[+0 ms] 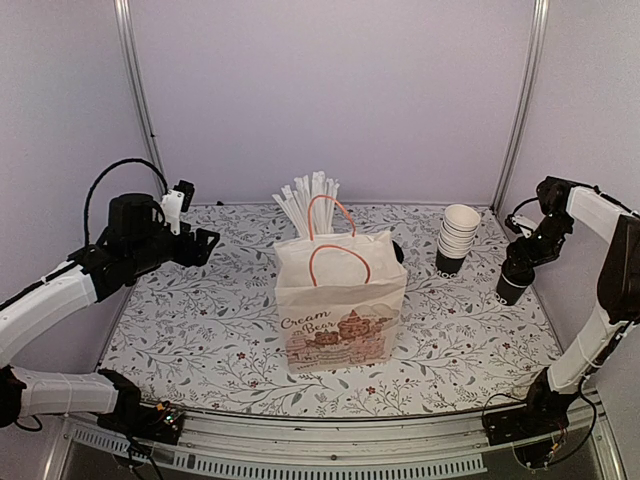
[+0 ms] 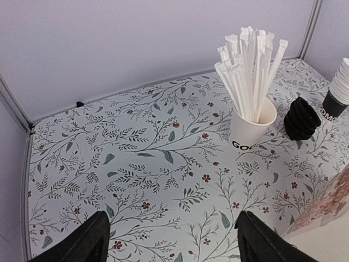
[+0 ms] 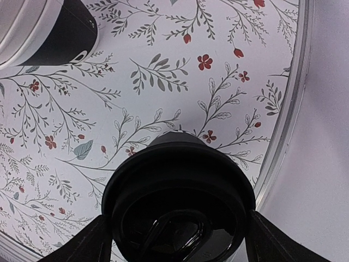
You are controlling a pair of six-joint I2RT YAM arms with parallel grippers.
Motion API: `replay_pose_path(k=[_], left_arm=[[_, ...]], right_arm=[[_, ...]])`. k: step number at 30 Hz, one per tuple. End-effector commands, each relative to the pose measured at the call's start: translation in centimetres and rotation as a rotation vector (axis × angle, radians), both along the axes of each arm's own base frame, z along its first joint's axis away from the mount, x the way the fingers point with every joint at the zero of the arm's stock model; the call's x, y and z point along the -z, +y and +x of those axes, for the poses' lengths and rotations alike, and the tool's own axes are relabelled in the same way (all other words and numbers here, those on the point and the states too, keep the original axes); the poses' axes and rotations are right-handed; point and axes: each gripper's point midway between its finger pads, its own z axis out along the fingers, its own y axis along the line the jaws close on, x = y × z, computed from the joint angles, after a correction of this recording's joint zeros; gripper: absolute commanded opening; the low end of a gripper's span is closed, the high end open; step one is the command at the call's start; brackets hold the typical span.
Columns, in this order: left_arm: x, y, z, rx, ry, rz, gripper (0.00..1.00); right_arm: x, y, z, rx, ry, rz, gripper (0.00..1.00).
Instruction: Pack the takeout coffee
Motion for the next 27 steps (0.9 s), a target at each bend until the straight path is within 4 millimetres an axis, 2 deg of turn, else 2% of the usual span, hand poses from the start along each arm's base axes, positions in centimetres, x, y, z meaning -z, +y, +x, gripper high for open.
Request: replay_pose_path(k=[1,6,10,13,17,21,24,27], left_arm=[[-0.6,0.5,0.2,-0.015,-0.018,0.001,0.82],[-0.5,0.5,0.2,-0.017,-0.015,0.003,0.82],[-0.3,0.5,0.3,-0.018,-0.010,0.006,0.82],[0.0,0.5,0.5,-0.020,-0.002,0.014,0.82],[0.1,1.0,0.6,-0.040,-0.005,0.035,0.83],[-0.9,0.7,0.3,-0.012,-0.044,0.027,0.83],[-2.0,-1.0,-0.7,0.092,-0.076,-0.022,0.81],[-3.9,-4.7,-2.8,0.303,-0.102,-0.107,0.78]], right_arm=[[1.1,0.0,-1.2,0.000,0.050,-0.010,0.84],[-0.2,-0.2,-0.7,0.004,0.013,-0.022,0.75],[-3.3,0.2,0.0,-0.020,-0.067,-0.015,0.73],[-6.6,0.6,0.4,-0.044,-0.143,-0.008,0.72],[-12.7,2.3,0.6,-0.142,-0.276,0.044,0.72],[-20.9,4.0,0.4,-0.239,-0.441,0.074,0.67],[-25.7,5.6,-0.3,-0.317,-0.578,0.067,0.59],[-27.9,8.8,-1.8,-0.451,-0.652,0.075,0.55]])
